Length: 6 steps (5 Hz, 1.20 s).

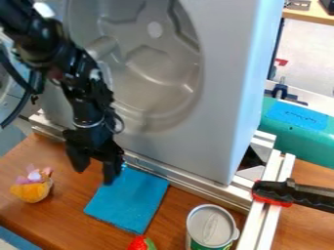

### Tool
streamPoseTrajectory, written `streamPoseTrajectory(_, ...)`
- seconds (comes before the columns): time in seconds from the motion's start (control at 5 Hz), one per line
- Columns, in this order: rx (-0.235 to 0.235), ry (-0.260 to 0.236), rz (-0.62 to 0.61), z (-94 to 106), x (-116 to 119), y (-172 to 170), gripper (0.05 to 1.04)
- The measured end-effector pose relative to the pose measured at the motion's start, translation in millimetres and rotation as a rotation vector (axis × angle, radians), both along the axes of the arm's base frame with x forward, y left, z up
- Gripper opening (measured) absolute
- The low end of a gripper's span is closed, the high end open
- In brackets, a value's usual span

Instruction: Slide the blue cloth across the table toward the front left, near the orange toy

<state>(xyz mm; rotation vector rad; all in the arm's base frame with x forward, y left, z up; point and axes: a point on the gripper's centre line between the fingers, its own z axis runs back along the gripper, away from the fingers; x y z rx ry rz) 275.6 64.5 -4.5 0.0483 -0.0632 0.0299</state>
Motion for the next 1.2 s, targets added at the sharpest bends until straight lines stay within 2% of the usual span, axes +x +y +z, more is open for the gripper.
streamPoseTrajectory(0.2,0.009,0.019,0.025,-15.6,10,-17,1.008)
streamPoseTrajectory(0.4,0.013,0.008,0.0,-28.0,31,-30,1.008)
streamPoseTrajectory(0.6,0.028,0.013,-0.006,-42.5,42,-33,1.008)
streamPoseTrajectory(1.0,0.069,0.097,-0.03,-64.8,28,-27,1.009)
streamPoseTrajectory(1.2,0.088,0.103,-0.027,-67.3,12,-24,1.009)
